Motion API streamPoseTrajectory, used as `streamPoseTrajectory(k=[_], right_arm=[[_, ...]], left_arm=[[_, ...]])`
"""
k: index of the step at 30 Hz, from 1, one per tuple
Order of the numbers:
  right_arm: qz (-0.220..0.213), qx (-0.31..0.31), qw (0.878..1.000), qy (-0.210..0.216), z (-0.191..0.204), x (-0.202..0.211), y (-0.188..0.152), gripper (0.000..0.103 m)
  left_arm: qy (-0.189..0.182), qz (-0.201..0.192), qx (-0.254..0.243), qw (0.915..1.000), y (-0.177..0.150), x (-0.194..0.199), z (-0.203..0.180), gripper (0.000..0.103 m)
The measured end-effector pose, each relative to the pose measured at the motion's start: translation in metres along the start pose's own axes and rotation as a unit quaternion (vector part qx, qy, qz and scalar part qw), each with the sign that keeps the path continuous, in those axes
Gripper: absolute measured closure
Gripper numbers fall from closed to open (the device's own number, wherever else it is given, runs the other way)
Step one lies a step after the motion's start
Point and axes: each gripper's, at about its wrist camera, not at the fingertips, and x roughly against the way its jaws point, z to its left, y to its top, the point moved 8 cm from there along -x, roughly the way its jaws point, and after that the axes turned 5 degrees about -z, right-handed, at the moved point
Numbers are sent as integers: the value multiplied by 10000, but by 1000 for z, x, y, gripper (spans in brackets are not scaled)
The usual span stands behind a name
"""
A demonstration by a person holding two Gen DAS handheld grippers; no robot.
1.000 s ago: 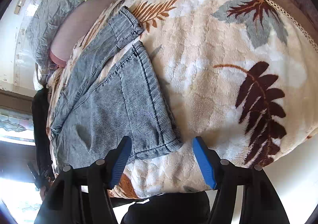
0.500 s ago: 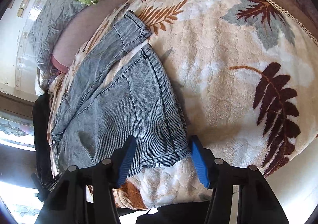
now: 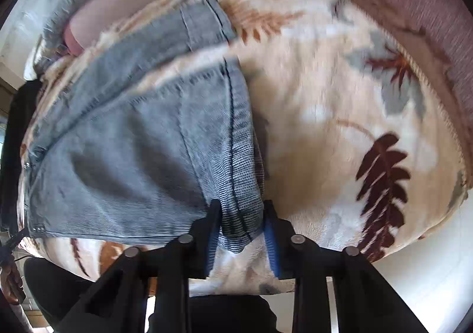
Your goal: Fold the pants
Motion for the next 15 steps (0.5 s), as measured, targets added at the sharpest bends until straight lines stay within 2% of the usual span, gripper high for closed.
streamPoseTrajectory(k=[2, 3, 4, 5, 7, 10, 12, 13, 14, 15], right_arm=[[-280, -61, 9996, -33, -1, 18, 7, 60], [-541, -21, 9984, -182, -3, 30, 14, 52], [-754, 53, 9967, -284, -2, 41, 21, 50], [-942, 88, 9952, -240, 1, 51, 30, 50], [-1159, 21, 9928, 301, 16, 63, 48, 47], [-1009, -159, 9877, 1186, 41, 49, 73, 43], [-668, -307, 9842, 1612, 51, 20, 83, 43], [-353, -346, 9842, 1698, 51, -1, 84, 43], [-55, -348, 9876, 1532, 47, -27, 84, 43], [41, -497, 9910, 1240, 33, -47, 88, 47]], left_arm=[[-29, -304, 80, 9995, 11, 18, 6, 78], [90, -505, 49, 9987, 18, 30, 9, 77], [225, -689, 17, 9974, 24, 40, 11, 77], [237, -874, 5, 9959, 31, 50, 9, 77], [-44, -1095, -74, 9939, 40, 64, -6, 70], [-320, -1206, -401, 9914, 47, 63, -44, 63], [-373, -1060, -677, 9914, 46, 46, -67, 62], [-373, -952, -776, 9917, 43, 36, -74, 61], [-277, -761, -857, 9930, 40, 21, -78, 61], [-100, -491, -860, 9950, 34, 2, -76, 62]])
